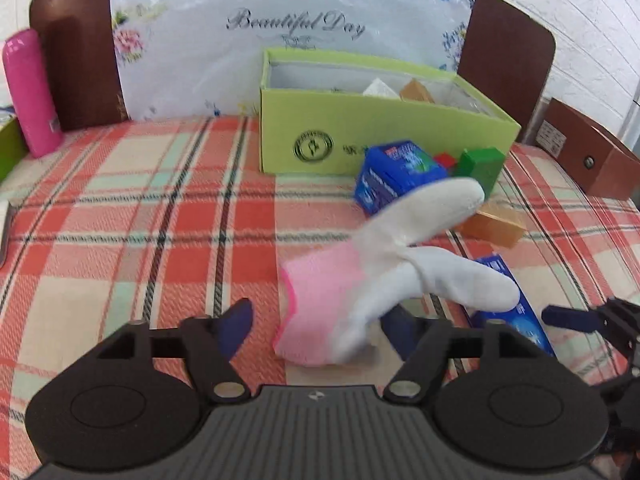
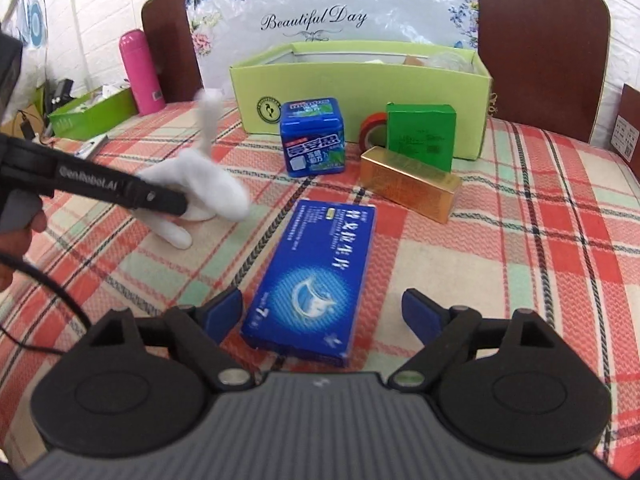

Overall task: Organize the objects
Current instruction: 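Carry glove and blue medicine box into the lime-green box and release both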

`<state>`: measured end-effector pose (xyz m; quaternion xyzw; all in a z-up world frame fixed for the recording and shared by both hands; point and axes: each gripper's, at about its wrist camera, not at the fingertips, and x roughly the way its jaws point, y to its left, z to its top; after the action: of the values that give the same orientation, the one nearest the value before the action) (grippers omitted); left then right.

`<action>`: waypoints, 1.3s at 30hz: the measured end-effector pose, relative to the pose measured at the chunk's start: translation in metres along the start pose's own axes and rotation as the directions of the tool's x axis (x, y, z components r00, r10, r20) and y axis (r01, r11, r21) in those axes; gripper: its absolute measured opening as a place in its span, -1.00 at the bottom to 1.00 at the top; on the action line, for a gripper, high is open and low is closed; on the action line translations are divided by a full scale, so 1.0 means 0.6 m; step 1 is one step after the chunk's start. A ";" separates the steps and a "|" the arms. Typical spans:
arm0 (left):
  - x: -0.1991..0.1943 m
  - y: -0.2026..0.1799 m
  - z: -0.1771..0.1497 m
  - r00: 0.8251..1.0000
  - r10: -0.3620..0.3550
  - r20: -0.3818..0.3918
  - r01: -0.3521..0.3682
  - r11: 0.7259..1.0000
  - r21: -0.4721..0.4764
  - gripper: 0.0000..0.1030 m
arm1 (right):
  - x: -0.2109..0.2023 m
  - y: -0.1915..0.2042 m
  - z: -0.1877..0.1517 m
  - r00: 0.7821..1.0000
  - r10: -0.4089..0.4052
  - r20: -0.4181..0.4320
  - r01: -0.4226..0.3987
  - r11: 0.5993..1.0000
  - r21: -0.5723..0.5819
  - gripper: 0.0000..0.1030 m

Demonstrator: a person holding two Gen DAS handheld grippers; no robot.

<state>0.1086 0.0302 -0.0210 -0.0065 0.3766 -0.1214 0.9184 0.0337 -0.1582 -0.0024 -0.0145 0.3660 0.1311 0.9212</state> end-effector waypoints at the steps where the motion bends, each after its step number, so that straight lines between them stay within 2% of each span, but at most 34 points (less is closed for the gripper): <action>1: 0.006 0.000 0.004 1.000 -0.001 -0.003 0.001 1.000 0.005 0.45 | 0.003 0.004 0.000 1.000 0.001 0.004 -0.001 1.000 0.005 0.69; 3: 0.021 -0.006 0.012 1.000 -0.016 -0.023 0.017 1.000 0.019 0.45 | 0.014 0.008 0.001 1.000 -0.004 0.002 0.004 1.000 0.012 0.64; 4: 0.029 -0.010 0.015 0.999 -0.024 -0.034 0.025 0.999 0.031 0.45 | 0.019 0.009 0.000 1.000 -0.021 -0.006 0.021 1.000 0.012 0.56; 5: 0.034 -0.015 0.016 0.999 -0.030 -0.042 0.032 0.999 0.043 0.45 | 0.020 0.011 -0.002 0.999 -0.042 -0.002 0.042 0.999 -0.002 0.30; 6: 0.038 -0.021 0.015 0.998 -0.042 -0.043 0.044 0.997 0.061 0.40 | 0.017 0.013 -0.001 0.999 -0.048 0.007 0.049 0.999 -0.019 0.15; 7: 0.039 -0.025 0.012 0.997 -0.060 -0.043 0.063 0.995 0.078 -0.08 | 0.014 0.010 0.001 0.999 -0.034 -0.002 0.034 0.999 -0.018 0.13; 9: 0.044 -0.027 0.012 0.995 -0.068 -0.076 0.074 0.994 0.082 -0.78 | 0.005 0.002 0.004 1.000 -0.009 -0.013 0.009 1.000 -0.009 0.10; 12: 0.023 -0.020 0.028 0.990 -0.122 -0.069 0.125 0.991 0.042 -0.84 | -0.024 -0.005 0.023 1.000 0.019 0.017 -0.018 0.999 -0.033 0.09; 14: -0.003 -0.019 0.053 0.987 -0.159 -0.023 0.160 0.987 0.034 -0.84 | -0.044 -0.010 0.047 0.997 0.035 0.063 -0.032 0.998 -0.050 0.09; 17: -0.039 -0.026 0.109 0.984 -0.164 0.070 0.160 0.986 0.055 -0.84 | -0.059 -0.024 0.100 0.989 0.042 0.142 -0.034 0.998 -0.061 0.09; 20: -0.049 -0.029 0.180 0.977 -0.153 0.146 0.149 0.988 0.038 -0.84 | -0.057 -0.037 0.161 0.974 0.026 0.224 -0.009 0.997 -0.076 0.09; 23: -0.030 -0.034 0.244 0.975 -0.131 0.179 0.132 0.991 0.009 -0.84 | -0.035 -0.047 0.214 0.959 0.008 0.284 0.016 0.997 -0.082 0.09; 26: 0.014 -0.035 0.292 0.979 -0.104 0.177 0.109 0.994 -0.016 -0.84 | 0.008 -0.060 0.262 0.945 -0.021 0.327 0.051 0.995 -0.084 0.09; 29: 0.061 -0.033 0.319 0.984 -0.079 0.161 0.085 0.996 -0.029 -0.84 | 0.059 -0.072 0.293 0.935 -0.048 0.350 0.082 0.993 -0.083 0.09; 34: 0.122 -0.027 0.340 0.990 -0.051 0.134 0.057 0.998 -0.039 -0.84 | 0.137 -0.081 0.315 0.937 -0.061 0.344 0.092 0.993 -0.076 0.10; 35: 0.132 -0.025 0.341 0.990 -0.045 0.137 0.051 0.998 -0.038 -0.83 | 0.154 -0.081 0.316 0.940 -0.062 0.337 0.095 0.992 -0.083 0.11; 36: 0.141 -0.024 0.338 0.989 -0.036 0.140 0.042 0.998 -0.038 -0.66 | 0.170 -0.081 0.314 0.947 -0.054 0.316 0.088 0.992 -0.094 0.13; 37: 0.152 -0.020 0.334 0.991 -0.031 0.129 0.036 0.999 -0.038 -0.06 | 0.185 -0.081 0.313 0.957 -0.042 0.286 0.075 0.992 -0.105 0.22; 38: 0.161 -0.017 0.328 0.995 -0.013 0.102 0.017 0.999 -0.041 0.30 | 0.195 -0.080 0.307 0.964 -0.042 0.262 0.074 0.991 -0.110 0.52; 39: 0.165 -0.014 0.319 0.996 0.020 0.089 -0.016 0.999 -0.043 0.62 | 0.200 -0.078 0.299 0.964 -0.048 0.263 0.082 0.990 -0.118 0.72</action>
<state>0.3074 -0.0158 0.0488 -0.0278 0.3378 -0.1049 0.9349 0.2493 -0.1537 0.0443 -0.0681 0.2324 0.1245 0.9622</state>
